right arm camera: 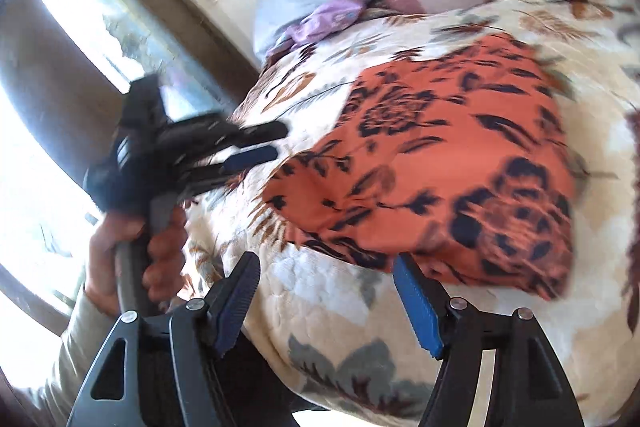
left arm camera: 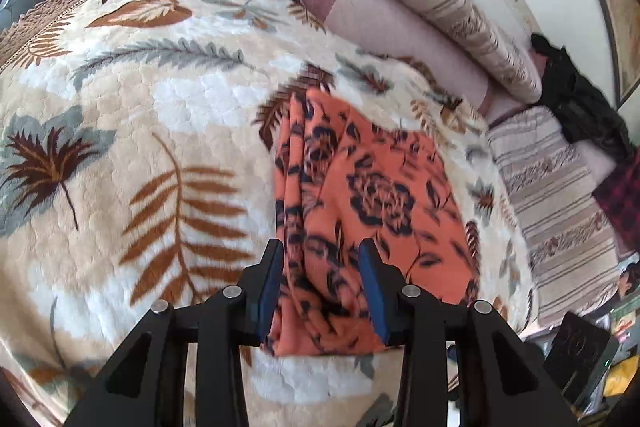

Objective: Fold small clothes
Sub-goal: 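Open both tools to release the folded edge, then close the right tool on the edge of the folded shirt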

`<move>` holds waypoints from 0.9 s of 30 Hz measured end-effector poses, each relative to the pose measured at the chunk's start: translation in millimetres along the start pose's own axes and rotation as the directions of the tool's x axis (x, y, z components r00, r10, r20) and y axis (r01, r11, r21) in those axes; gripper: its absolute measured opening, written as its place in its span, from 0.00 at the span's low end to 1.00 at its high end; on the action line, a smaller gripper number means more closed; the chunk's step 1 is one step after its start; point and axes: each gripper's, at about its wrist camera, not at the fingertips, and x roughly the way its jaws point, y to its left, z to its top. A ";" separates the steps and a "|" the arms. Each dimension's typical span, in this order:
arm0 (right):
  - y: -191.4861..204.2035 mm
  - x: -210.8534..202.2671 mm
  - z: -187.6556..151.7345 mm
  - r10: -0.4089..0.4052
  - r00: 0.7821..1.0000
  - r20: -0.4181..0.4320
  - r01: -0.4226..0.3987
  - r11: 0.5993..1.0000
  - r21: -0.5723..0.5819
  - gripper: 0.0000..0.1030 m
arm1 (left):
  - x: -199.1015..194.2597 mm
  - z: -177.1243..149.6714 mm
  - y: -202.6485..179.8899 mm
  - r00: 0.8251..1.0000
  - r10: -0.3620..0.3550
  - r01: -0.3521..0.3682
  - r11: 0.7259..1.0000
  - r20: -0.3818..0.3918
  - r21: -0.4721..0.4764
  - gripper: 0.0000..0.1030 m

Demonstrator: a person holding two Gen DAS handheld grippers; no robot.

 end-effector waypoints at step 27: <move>-132.4 -64.7 21.6 0.083 0.990 0.114 -0.125 0.891 0.436 0.78 | 40.9 10.6 -77.1 0.950 0.286 -0.302 0.942 0.124 0.146 0.71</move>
